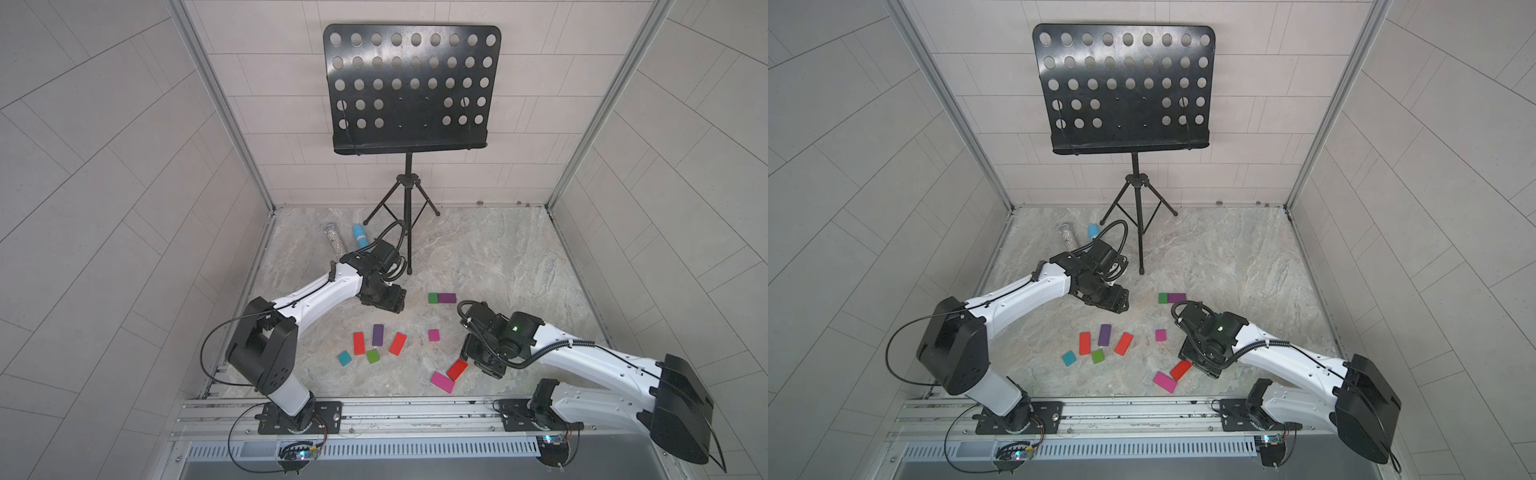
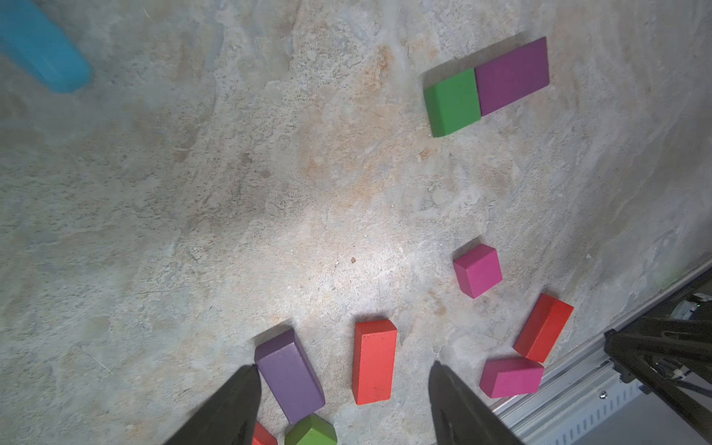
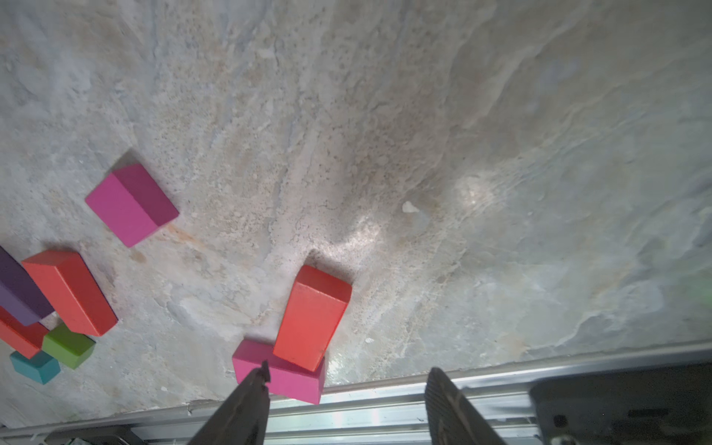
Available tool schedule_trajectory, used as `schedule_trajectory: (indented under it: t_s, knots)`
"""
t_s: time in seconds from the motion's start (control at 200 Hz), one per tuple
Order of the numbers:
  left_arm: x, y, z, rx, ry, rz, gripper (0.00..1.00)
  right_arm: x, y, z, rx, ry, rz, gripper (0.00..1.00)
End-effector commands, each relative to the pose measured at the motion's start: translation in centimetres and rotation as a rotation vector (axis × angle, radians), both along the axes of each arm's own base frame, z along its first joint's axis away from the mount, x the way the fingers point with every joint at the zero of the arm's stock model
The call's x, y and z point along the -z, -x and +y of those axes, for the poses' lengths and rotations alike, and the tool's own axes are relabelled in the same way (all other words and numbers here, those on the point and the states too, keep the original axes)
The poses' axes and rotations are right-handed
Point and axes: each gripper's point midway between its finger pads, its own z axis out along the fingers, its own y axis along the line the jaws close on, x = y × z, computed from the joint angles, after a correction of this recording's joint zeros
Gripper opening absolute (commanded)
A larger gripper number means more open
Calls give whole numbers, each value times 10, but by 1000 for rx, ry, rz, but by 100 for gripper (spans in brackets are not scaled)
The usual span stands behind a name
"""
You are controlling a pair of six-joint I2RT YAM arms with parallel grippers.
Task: Assemble the number 7 with building blocks
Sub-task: Pick up the building block from the center of the board.
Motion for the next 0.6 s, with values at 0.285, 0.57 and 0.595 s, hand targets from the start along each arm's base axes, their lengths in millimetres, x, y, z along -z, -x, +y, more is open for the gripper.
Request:
schedule_trajectory:
  t_s: [0.285,0.57,0.595]
  knots:
    - [-9,9,11,-9,15,-60,76,21,-10,25,54,20,57,67]
    - [-9,9,10,-18,29,-63,76,27,-3,33,41,17,88,62]
    - [-8,10,11,-17,27,-60,76,27,-3,34,39,20,90,61]
